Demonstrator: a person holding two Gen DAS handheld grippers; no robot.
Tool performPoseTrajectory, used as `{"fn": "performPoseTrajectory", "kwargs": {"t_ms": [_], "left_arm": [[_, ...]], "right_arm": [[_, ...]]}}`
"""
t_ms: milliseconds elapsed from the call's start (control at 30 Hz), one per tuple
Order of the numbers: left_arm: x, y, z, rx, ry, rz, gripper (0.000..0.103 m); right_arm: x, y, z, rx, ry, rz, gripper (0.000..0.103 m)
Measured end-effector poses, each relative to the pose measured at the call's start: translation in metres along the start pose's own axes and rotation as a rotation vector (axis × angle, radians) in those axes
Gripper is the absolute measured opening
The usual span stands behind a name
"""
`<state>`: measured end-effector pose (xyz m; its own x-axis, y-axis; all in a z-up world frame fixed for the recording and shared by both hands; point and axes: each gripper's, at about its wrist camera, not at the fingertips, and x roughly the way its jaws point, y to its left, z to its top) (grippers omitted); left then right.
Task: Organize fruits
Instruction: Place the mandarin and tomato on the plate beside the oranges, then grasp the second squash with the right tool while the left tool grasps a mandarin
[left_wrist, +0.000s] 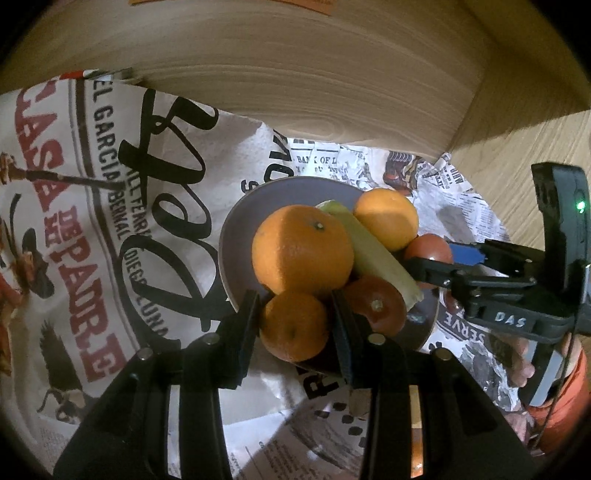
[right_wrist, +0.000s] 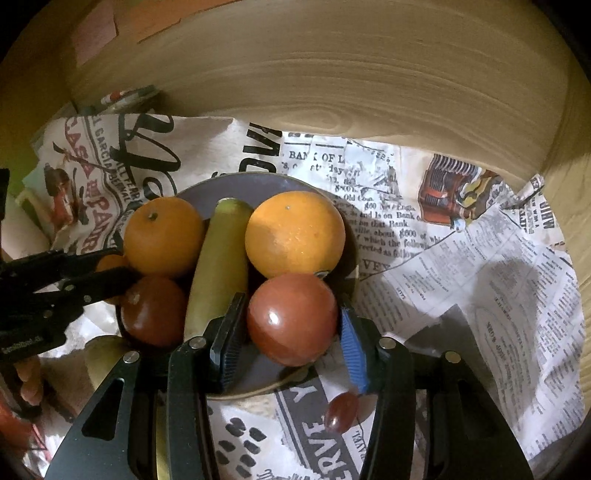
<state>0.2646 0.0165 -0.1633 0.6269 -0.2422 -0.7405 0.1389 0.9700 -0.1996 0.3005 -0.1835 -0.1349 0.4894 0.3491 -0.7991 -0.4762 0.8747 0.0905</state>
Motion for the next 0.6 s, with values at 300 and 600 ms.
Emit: {"fn": "performPoseTrajectory", "kwargs": {"t_ms": [300,600], "left_arm": [[-0.018,-0.005,-0.001,0.018,-0.029,-0.003,0.047],[-0.057,-0.013,-0.019,0.066,-0.112,0.056,0.068]], "right_arm": [[-0.021,0.010,0.000,-0.028,-0.052,0.015,0.047],[-0.052,0.036,-0.018,-0.066,-0.097,0.066,0.048]]}}
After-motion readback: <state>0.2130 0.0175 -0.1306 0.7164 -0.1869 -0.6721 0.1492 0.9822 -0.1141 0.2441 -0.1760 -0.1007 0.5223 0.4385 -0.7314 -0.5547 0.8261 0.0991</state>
